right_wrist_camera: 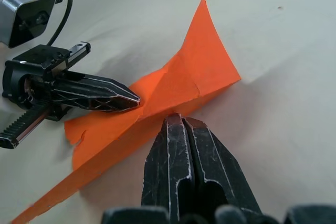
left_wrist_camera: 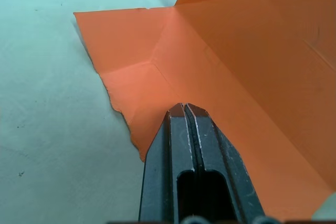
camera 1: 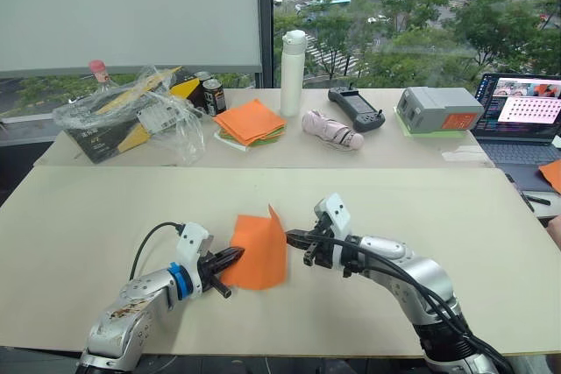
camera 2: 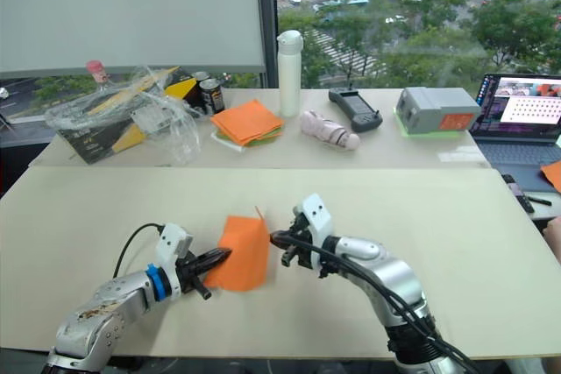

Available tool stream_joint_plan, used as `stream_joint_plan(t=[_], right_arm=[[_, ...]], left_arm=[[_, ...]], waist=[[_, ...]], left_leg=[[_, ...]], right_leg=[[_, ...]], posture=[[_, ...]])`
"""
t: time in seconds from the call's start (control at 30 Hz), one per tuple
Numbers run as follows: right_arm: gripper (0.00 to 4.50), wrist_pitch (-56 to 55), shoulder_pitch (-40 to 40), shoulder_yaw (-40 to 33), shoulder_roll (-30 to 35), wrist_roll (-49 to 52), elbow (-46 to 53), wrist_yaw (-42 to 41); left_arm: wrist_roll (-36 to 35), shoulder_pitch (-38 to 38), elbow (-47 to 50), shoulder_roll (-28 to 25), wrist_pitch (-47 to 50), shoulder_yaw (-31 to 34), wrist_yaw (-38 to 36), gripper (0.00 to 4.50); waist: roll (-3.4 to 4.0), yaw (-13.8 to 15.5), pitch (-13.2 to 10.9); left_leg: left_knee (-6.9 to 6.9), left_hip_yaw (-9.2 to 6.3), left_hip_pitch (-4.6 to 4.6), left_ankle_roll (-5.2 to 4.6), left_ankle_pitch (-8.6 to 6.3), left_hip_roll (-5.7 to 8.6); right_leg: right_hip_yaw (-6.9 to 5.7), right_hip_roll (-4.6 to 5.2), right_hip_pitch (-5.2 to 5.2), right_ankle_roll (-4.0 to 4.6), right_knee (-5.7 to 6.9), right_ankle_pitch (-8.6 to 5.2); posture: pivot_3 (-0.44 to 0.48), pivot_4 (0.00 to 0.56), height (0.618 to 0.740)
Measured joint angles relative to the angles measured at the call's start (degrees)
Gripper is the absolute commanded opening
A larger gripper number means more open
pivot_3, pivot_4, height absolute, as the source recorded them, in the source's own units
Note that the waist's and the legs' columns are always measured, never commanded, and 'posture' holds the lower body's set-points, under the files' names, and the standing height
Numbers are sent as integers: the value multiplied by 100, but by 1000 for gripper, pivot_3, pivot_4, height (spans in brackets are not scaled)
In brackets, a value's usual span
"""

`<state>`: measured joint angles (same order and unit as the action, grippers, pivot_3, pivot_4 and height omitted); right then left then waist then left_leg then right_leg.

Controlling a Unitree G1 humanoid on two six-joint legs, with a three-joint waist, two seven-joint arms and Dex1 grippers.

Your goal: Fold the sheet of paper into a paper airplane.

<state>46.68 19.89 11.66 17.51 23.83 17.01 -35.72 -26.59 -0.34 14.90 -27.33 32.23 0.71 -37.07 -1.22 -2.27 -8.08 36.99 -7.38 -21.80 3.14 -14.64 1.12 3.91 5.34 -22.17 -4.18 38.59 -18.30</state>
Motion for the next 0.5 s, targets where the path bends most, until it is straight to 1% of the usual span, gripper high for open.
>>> stream_joint_plan(t=[0.33,0.5], right_arm=[[25,-1,236,166,-249,-8,-34,78],[25,-8,320,411,-277,-113,-229,83]], left_arm=[[21,-11,-11,0,-22,-26,-6,35],[49,-8,-20,0,-75,-36,-5,35]], waist=[[1,1,1],[1,1,1]], left_leg=[[0,-1,1,0,0,1],[0,-2,1,0,0,1]], right_leg=[[0,1,0,0,0,0],[-1,1,0,0,1,0]], posture=[[0,150,740],[0,150,740]])
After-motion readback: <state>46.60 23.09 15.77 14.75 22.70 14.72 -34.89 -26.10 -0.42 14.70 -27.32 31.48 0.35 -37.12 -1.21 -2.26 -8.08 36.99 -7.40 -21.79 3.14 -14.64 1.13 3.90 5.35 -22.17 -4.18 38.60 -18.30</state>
